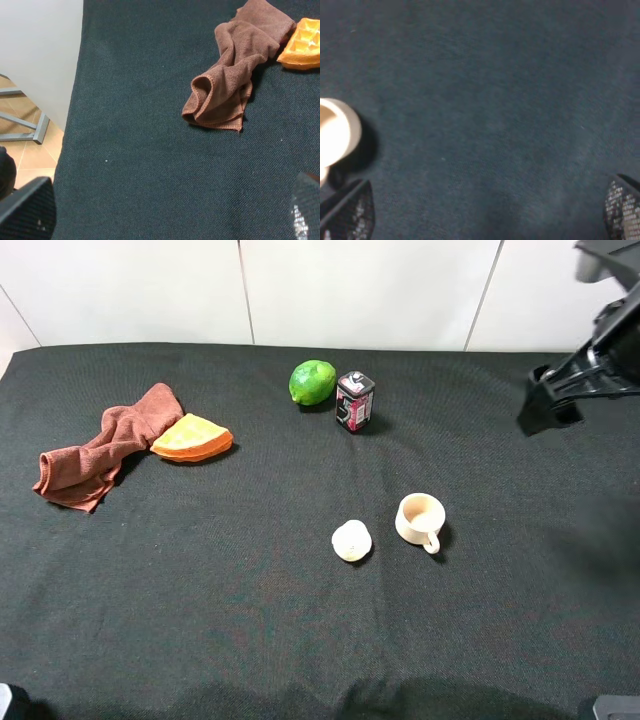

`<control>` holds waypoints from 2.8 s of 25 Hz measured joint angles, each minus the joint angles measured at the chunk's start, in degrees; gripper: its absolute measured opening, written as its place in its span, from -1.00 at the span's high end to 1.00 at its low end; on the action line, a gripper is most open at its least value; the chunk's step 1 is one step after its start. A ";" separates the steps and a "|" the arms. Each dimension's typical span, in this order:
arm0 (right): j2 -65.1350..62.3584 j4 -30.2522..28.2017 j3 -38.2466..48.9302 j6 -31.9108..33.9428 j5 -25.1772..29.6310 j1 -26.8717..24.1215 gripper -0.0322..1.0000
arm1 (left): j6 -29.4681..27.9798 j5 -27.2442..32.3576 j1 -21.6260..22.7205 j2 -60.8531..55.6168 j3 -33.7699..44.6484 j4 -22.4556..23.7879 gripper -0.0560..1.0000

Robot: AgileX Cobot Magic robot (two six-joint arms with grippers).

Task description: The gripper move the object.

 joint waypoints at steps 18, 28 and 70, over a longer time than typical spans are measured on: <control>-10.04 1.17 0.48 -2.70 6.42 -17.39 -0.41 | 0.00 0.00 0.00 0.00 0.00 0.00 -0.98; -21.97 0.76 7.78 -2.68 5.86 -18.59 -0.41 | 0.00 0.00 0.00 0.00 0.00 0.00 -0.98; -76.09 2.70 23.57 -0.76 7.26 -13.75 -0.41 | 0.00 0.00 0.00 0.00 0.00 0.00 -0.98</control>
